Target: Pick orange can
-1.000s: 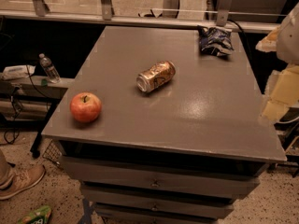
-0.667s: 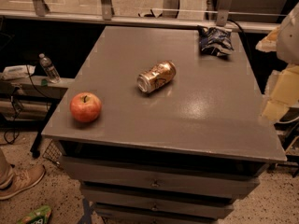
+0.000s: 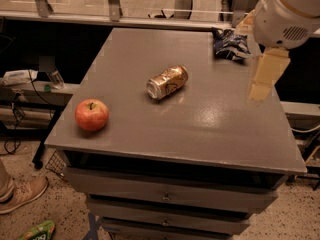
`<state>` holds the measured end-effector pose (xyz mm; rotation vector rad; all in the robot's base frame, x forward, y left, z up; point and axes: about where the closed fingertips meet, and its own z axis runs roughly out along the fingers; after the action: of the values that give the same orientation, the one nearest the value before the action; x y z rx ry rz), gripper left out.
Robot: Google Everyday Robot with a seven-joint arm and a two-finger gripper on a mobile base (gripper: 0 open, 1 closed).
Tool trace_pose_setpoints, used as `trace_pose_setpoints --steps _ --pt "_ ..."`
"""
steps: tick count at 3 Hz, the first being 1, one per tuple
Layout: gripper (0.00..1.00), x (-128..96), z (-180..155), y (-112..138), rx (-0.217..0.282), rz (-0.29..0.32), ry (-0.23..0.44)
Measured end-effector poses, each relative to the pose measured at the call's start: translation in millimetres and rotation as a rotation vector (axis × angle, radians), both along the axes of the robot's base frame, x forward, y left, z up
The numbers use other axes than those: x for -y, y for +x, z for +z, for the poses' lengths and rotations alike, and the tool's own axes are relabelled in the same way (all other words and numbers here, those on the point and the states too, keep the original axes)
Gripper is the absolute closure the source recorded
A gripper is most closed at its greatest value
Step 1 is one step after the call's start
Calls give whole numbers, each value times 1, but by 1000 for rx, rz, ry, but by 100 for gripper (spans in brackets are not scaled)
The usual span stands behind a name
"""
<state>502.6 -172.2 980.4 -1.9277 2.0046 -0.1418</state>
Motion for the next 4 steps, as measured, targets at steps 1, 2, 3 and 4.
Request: trace_pose_setpoints --steps 1,2,3,4 --pt "0 -40 -4 30 14 124 -1" --pt "0 -40 -4 30 14 124 -1" --pt "0 -44 -18 44 7 161 -8" --pt "0 -53 -48 73 -19 236 -7"
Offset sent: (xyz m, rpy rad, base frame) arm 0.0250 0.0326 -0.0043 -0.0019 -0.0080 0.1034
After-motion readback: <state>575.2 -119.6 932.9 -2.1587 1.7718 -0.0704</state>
